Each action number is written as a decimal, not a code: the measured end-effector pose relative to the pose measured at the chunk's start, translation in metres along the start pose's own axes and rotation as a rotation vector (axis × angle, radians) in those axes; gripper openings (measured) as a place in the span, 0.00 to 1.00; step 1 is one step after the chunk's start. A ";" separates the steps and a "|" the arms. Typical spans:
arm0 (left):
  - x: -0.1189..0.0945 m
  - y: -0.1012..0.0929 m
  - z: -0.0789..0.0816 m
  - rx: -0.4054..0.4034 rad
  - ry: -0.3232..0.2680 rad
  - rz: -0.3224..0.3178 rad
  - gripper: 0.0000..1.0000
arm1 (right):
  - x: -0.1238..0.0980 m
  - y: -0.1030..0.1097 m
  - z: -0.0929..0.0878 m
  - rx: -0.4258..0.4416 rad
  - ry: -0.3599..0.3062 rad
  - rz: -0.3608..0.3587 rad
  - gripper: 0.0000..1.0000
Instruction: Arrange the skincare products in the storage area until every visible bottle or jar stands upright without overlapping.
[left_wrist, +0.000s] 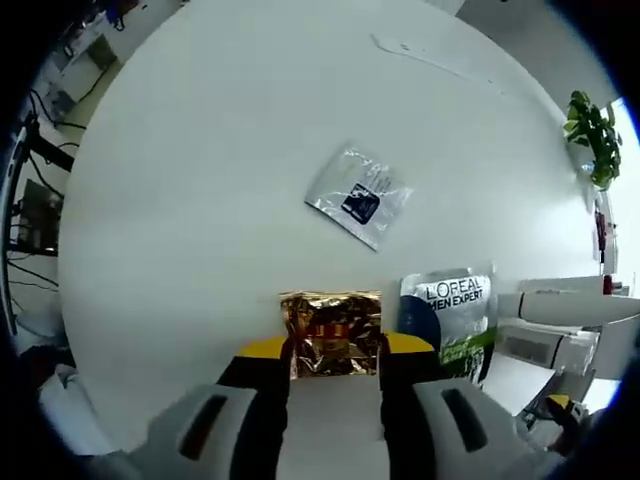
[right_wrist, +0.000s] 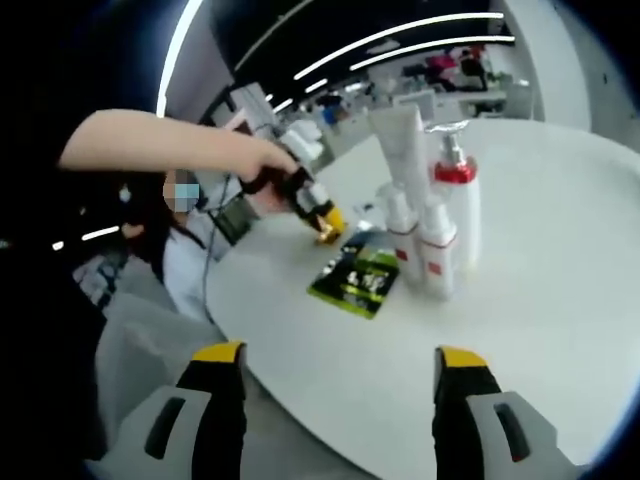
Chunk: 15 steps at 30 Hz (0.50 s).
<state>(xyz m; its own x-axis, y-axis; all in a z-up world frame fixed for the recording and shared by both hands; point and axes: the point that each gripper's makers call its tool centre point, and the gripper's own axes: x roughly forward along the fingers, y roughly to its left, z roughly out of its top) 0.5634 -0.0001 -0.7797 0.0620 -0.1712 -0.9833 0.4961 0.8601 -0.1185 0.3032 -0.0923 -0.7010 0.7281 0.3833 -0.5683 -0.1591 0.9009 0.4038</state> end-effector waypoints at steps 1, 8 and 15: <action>0.001 -0.001 0.001 -0.005 0.001 -0.006 0.42 | 0.000 0.000 0.000 0.001 0.000 0.003 0.78; 0.004 -0.006 0.001 -0.012 0.008 -0.009 0.44 | 0.000 0.002 -0.001 0.010 0.000 0.017 0.78; 0.007 -0.005 0.001 -0.015 0.008 -0.011 0.47 | 0.000 0.002 0.001 0.035 -0.010 0.028 0.78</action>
<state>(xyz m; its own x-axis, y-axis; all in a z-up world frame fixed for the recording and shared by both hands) 0.5620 -0.0060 -0.7862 0.0496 -0.1766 -0.9830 0.4836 0.8654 -0.1311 0.3032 -0.0903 -0.6997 0.7306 0.4062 -0.5489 -0.1563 0.8820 0.4446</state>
